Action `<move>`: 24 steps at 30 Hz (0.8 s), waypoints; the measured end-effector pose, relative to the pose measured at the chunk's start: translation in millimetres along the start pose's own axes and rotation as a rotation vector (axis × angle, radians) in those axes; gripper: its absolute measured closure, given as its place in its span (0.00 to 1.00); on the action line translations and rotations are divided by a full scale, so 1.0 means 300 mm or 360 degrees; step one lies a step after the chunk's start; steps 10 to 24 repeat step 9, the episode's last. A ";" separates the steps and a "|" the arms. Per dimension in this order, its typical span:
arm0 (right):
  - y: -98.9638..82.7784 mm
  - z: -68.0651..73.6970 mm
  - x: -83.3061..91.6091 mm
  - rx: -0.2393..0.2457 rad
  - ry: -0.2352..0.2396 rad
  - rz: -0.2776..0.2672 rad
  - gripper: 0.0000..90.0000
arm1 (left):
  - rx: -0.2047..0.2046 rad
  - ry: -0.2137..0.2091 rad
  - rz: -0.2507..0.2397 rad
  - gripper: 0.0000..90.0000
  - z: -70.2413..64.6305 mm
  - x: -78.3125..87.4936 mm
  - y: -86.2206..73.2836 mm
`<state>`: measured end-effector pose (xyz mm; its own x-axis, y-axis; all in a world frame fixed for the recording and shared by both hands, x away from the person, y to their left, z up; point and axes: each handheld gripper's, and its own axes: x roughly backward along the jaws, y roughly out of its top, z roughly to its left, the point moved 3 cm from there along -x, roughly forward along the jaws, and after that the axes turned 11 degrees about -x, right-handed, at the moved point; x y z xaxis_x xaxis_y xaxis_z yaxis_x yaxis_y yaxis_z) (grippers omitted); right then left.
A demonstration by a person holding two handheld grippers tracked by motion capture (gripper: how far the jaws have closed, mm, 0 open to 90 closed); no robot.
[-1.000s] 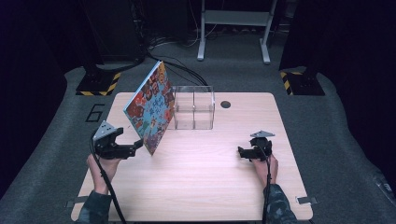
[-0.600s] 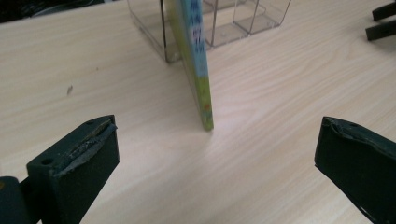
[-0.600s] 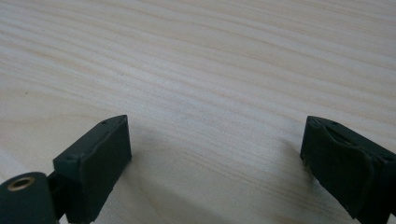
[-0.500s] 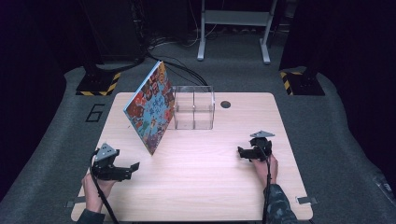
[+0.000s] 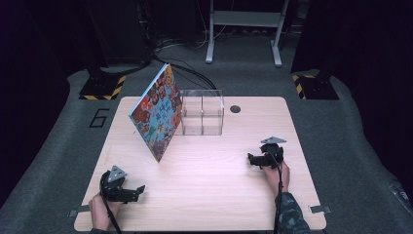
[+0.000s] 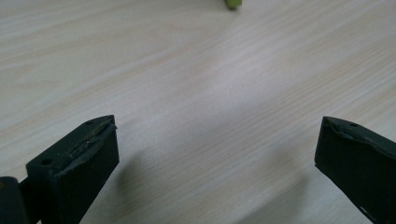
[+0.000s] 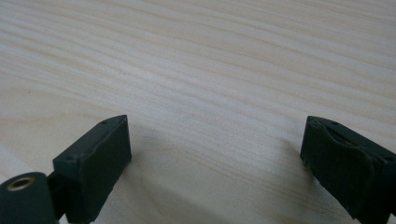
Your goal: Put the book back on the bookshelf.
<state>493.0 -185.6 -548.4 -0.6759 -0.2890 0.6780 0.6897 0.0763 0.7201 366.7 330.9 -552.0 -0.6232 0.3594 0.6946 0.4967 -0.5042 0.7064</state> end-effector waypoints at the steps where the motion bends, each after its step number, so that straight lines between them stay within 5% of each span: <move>1: 0.000 0.000 0.000 0.0000 -0.0001 0.0001 0.09 | -0.0024 0.0017 0.0005 0.00 0.000 -0.001 -0.002; 24: 0.000 0.000 0.000 0.0000 0.0000 0.0001 0.08 | -0.0018 0.0019 -0.0003 0.00 0.000 -0.003 -0.002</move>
